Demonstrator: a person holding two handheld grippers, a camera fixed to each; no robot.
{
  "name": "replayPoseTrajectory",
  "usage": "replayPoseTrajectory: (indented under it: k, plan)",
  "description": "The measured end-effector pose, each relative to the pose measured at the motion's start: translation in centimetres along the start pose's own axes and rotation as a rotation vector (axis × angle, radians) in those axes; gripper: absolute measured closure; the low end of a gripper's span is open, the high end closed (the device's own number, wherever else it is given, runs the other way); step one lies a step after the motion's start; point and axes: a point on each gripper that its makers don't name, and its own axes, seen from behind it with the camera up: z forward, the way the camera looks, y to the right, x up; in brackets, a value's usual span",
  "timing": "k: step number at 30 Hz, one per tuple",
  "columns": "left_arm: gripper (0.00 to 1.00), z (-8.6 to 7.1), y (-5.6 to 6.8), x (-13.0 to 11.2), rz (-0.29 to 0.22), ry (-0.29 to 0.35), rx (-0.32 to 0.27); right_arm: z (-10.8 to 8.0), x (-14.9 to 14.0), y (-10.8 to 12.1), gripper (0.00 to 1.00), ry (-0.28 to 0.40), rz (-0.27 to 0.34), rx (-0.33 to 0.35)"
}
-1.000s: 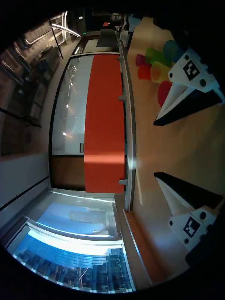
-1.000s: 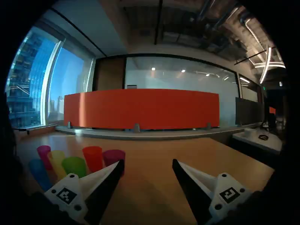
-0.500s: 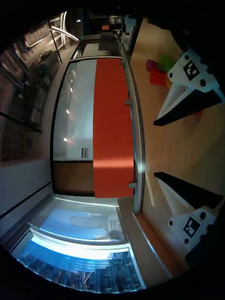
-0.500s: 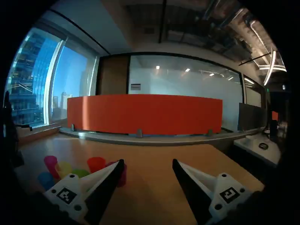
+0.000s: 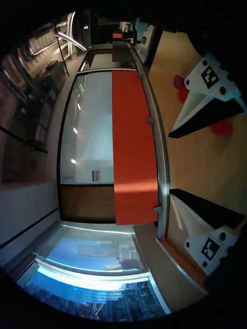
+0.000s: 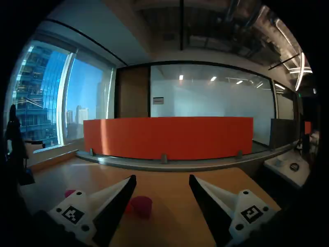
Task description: Pour water
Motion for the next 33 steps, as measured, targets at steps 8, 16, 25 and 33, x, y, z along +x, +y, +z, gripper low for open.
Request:
replayPoseTrajectory:
  k: [8,16,25,33]
  plan:
    - [0.09,-0.1,1.1,1.5,0.036,-0.007,-0.06,0.3,0.9,-0.5,0.01,-0.002,-0.008,0.032]
    - [0.09,0.0,3.2,1.0,0.034,-0.027,-0.17,-0.3,1.1,-3.1,0.01,-0.011,-0.011,0.172]
    - [0.09,-1.1,6.3,1.2,0.041,-0.009,-0.326,-1.9,1.9,-6.9,0.01,-0.014,-0.027,0.358]
    - [0.09,-1.7,7.8,0.6,0.029,-0.034,-0.42,-2.3,1.8,-8.1,0.01,-0.026,-0.065,0.417]
